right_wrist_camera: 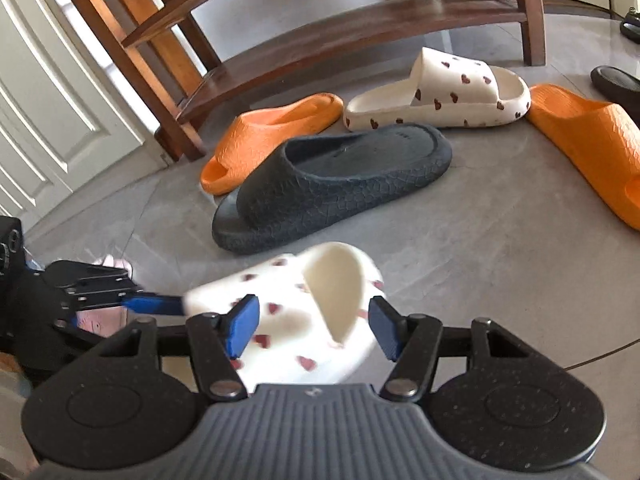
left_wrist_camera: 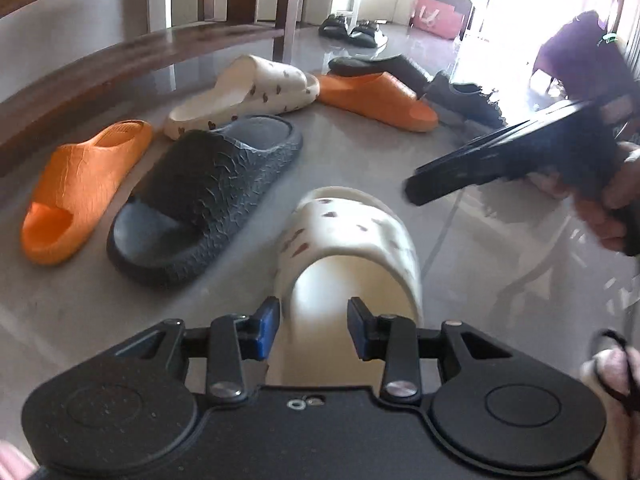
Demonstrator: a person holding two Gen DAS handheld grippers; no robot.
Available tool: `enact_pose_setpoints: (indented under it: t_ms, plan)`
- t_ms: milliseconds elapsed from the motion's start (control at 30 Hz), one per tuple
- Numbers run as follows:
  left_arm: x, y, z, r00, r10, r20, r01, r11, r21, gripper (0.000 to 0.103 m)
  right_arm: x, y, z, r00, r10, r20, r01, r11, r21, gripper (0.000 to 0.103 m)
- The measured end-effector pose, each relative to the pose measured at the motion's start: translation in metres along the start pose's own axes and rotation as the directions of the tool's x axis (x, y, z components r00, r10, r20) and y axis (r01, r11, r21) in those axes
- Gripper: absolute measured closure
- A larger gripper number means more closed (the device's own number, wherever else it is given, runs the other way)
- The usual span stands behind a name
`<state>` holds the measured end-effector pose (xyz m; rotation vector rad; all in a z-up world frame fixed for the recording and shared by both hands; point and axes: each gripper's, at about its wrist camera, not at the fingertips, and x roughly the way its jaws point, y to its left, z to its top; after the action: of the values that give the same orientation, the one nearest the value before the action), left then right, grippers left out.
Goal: Organize scattered shoes
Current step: 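Close the left tool on the white slide's strap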
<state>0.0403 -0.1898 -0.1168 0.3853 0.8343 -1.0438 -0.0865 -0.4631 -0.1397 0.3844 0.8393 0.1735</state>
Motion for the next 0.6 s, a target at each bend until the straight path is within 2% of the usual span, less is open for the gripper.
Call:
enact_pose_setpoints:
  t_ms: [100,233,333,433,467,533,567,600]
  plan:
    - [0.014,0.000,0.010,1.000,-0.002,-0.010,0.002,0.997,0.071,0.067,-0.011,-0.004,-0.003,1.000,-0.019,0.022,0.018,1.000,0.008,0.038]
    - [0.031,-0.014,0.026,0.997,-0.072,-0.003,0.072,0.979,0.189,0.072,-0.026,-0.019,-0.009,0.997,-0.074,0.029,0.073,0.996,0.043,0.038]
    - [0.049,-0.031,0.040,0.988,-0.154,0.006,0.144,0.937,0.318,0.077,-0.041,-0.029,-0.015,0.990,-0.135,0.037,0.132,0.989,0.059,0.038]
    - [0.068,-0.053,0.054,0.970,-0.241,0.014,0.207,0.860,0.466,0.080,-0.059,-0.034,-0.018,0.979,-0.198,0.056,0.195,0.980,0.051,0.038]
    - [0.075,-0.064,0.059,0.961,-0.277,0.014,0.229,0.823,0.519,0.080,-0.064,-0.034,-0.019,0.975,-0.215,0.062,0.212,0.976,0.049,0.038]
    - [0.083,-0.078,0.065,0.944,-0.330,0.006,0.270,0.783,0.560,0.072,-0.072,-0.036,-0.019,0.967,-0.243,0.071,0.240,0.969,0.051,0.038]
    - [0.086,-0.086,0.068,0.939,-0.344,0.003,0.281,0.774,0.567,0.064,-0.077,-0.038,-0.020,0.963,-0.261,0.073,0.257,0.965,0.056,0.038]
    - [0.087,-0.089,0.069,0.940,-0.342,0.006,0.278,0.774,0.570,0.065,-0.081,-0.040,-0.021,0.958,-0.277,0.074,0.273,0.960,0.061,0.038]
